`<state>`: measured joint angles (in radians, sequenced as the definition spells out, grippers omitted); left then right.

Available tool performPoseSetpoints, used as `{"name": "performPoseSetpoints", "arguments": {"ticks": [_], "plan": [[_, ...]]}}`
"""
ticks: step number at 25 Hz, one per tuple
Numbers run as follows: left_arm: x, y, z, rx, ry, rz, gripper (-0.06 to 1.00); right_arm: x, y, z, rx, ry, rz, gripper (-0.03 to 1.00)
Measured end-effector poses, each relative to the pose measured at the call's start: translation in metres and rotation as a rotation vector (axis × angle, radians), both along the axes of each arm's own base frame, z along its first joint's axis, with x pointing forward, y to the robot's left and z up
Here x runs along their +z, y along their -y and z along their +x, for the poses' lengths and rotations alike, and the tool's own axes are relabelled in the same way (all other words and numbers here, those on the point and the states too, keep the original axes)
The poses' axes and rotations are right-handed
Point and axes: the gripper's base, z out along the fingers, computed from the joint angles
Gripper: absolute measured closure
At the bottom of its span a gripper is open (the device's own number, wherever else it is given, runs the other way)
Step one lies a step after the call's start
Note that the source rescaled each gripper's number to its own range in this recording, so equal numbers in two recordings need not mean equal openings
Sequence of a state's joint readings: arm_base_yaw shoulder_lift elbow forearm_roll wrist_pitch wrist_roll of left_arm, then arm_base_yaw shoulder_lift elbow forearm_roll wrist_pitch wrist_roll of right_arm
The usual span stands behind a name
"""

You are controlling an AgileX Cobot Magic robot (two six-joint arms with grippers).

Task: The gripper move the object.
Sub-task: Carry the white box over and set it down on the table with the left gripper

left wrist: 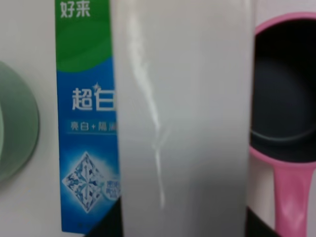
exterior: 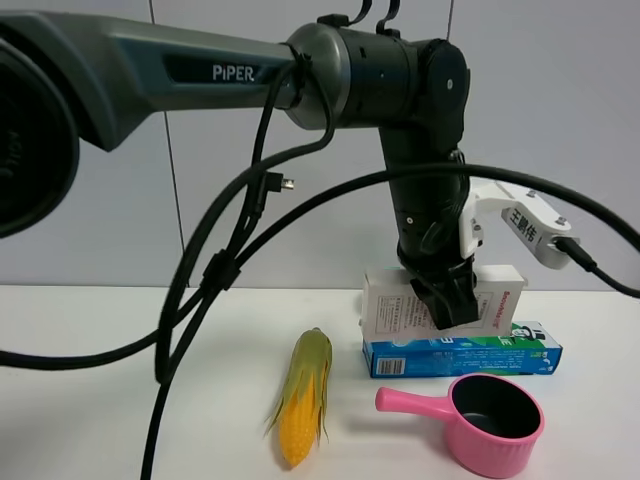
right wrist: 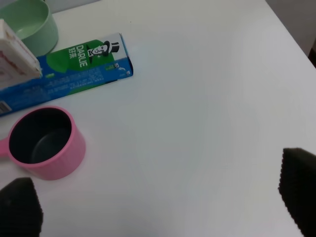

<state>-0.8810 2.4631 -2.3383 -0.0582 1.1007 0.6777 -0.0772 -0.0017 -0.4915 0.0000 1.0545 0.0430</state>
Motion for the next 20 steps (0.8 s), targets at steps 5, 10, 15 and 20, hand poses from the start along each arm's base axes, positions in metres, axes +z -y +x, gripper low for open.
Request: {"name": "performPoseSetpoints", "arguments": {"ticks": [5, 10, 15, 20], "plan": [[-0.01, 0.005, 0.004, 0.001, 0.016, -0.023, 0.94, 0.0, 0.0, 0.0, 0.0, 0.0, 0.0, -0.03], [-0.024, 0.009, 0.005, 0.003, 0.003, -0.04, 0.94, 0.0, 0.0, 0.0, 0.0, 0.0, 0.0, -0.03], [-0.034, 0.013, 0.007, -0.005, 0.003, -0.057, 0.94, 0.0, 0.0, 0.0, 0.0, 0.0, 0.0, -0.03], [-0.042, 0.015, 0.008, -0.012, 0.012, -0.064, 0.94, 0.0, 0.0, 0.0, 0.0, 0.0, 0.0, -0.03]]}}
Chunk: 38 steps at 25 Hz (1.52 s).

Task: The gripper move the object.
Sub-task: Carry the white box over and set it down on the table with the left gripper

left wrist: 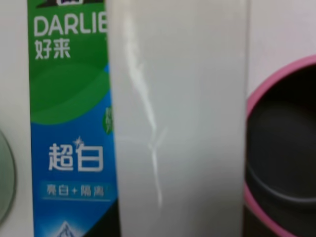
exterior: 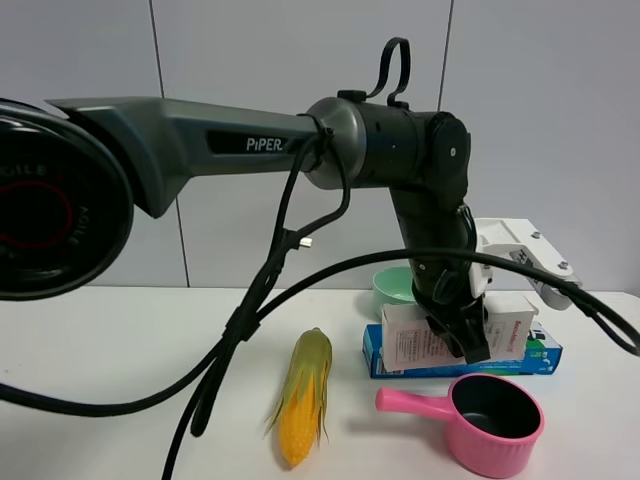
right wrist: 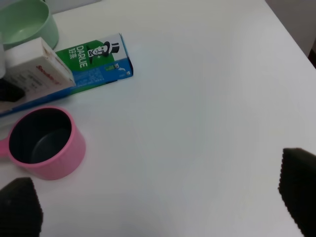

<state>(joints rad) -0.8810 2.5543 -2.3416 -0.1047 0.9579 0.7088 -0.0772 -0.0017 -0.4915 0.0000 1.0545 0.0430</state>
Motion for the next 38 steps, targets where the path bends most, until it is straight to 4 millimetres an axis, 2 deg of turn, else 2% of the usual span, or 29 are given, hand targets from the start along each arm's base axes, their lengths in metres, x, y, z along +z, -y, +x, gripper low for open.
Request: {"name": "performPoseSetpoints", "arguments": {"ticks": [7, 21, 27, 36, 38], "plan": [[-0.015, 0.001, 0.001, -0.008, -0.011, 0.014, 0.94, 0.0, 0.0, 0.0, 0.0, 0.0, 0.0, -0.03], [-0.02, 0.002, 0.003, -0.001, -0.016, -0.008, 0.94, 0.0, 0.0, 0.0, 0.0, 0.0, 0.0, -0.03], [-0.02, 0.003, 0.004, 0.0, -0.011, -0.014, 0.87, 0.0, 0.0, 0.0, 0.0, 0.0, 0.0, -0.03], [-0.02, 0.003, 0.004, -0.002, -0.011, -0.014, 0.85, 0.0, 0.0, 0.0, 0.0, 0.0, 0.0, -0.03], [-0.02, 0.003, 0.004, -0.002, -0.01, -0.015, 0.81, 0.0, 0.0, 0.0, 0.0, 0.0, 0.0, -0.03]]}}
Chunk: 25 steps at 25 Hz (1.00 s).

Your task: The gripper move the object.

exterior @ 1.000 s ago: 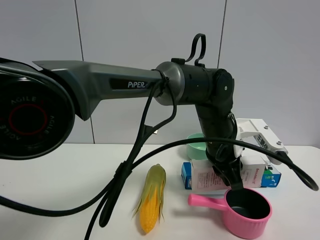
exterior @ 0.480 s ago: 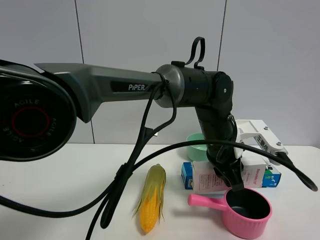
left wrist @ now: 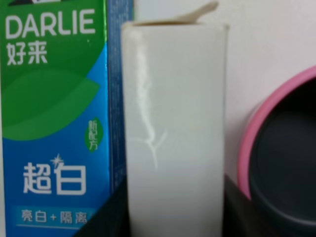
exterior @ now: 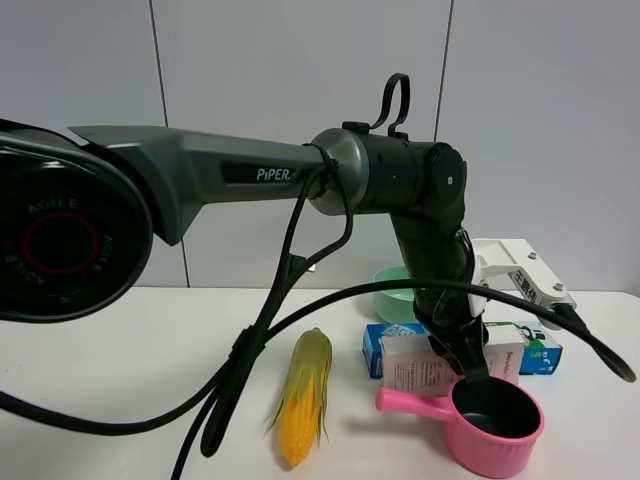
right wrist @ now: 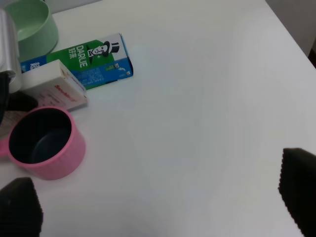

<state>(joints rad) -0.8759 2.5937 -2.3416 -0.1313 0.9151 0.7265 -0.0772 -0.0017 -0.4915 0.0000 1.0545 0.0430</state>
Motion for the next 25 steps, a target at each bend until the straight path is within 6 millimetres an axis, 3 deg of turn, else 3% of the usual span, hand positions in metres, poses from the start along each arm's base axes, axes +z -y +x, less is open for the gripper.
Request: {"name": "performPoseSetpoints", "arguments": {"ticks": [5, 10, 13, 18, 21, 25], "plan": [[0.002, 0.001, 0.001, 0.0, 0.011, -0.007, 0.59, 0.0, 0.0, 0.0, 0.0, 0.0, 0.0, -0.03], [0.025, 0.002, 0.004, 0.006, 0.049, -0.019, 0.53, 0.0, 0.0, 0.0, 0.0, 0.0, 0.0, -0.03], [0.056, -0.001, 0.007, 0.035, 0.098, -0.026, 0.52, 0.0, 0.0, 0.0, 0.0, 0.0, 0.0, -0.03], [0.125, -0.017, 0.003, 0.153, 0.146, -0.061, 0.52, 0.0, 0.0, 0.0, 0.0, 0.0, 0.0, -0.03], [0.167, -0.034, 0.004, 0.301, 0.18, -0.117, 0.52, 0.0, 0.0, 0.0, 0.0, 0.0, 0.0, -0.03], [0.209, -0.07, 0.018, 0.542, 0.17, -0.24, 0.52, 0.0, 0.0, 0.0, 0.0, 0.0, 0.0, -0.03]]}}
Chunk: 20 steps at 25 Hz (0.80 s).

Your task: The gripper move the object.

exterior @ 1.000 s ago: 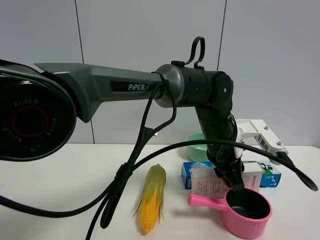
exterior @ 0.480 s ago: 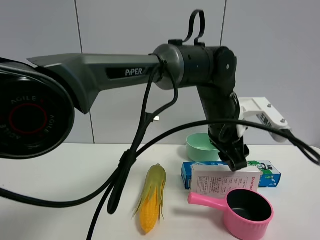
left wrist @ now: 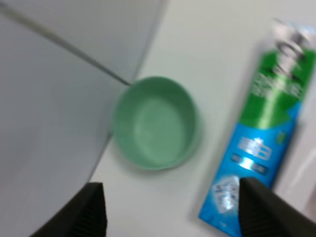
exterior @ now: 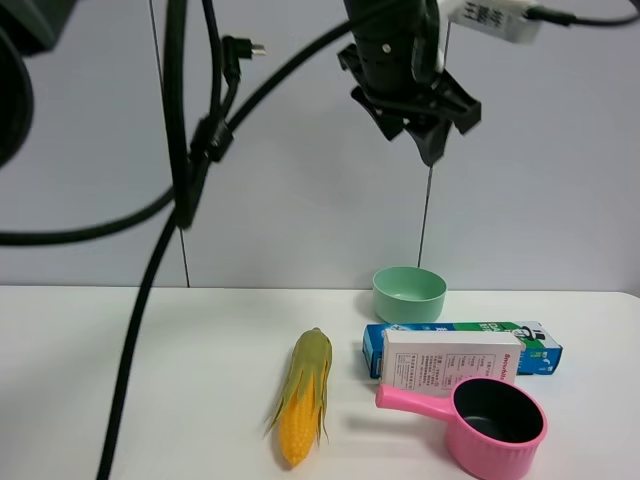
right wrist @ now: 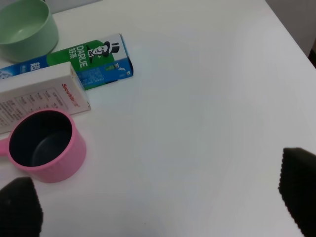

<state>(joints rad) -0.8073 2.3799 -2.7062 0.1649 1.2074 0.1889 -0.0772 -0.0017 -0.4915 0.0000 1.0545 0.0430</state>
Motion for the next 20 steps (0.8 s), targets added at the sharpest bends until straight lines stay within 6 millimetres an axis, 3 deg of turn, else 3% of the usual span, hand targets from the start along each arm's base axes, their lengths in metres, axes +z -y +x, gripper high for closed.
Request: {"name": "performPoseSetpoints", "arguments": {"ticks": [6, 9, 14, 20], "plan": [[0.035, -0.057, 0.024, 0.151, 0.008, -0.078, 0.52, 0.0, 0.0, 0.0, 0.0, 0.0, 0.0, -0.03], [0.041, -0.086, 0.033, 0.198, -0.003, -0.057, 0.51, 0.0, 0.0, 0.0, 0.0, 0.0, 0.0, -0.03], [0.027, -0.127, 0.041, 0.27, -0.089, 0.026, 0.37, 0.0, 0.0, 0.0, 0.0, 0.0, 0.0, -0.03], [0.005, -0.182, 0.035, 0.371, -0.217, 0.11, 0.35, 0.0, 0.0, 0.0, 0.0, 0.0, 0.0, -0.03]]}}
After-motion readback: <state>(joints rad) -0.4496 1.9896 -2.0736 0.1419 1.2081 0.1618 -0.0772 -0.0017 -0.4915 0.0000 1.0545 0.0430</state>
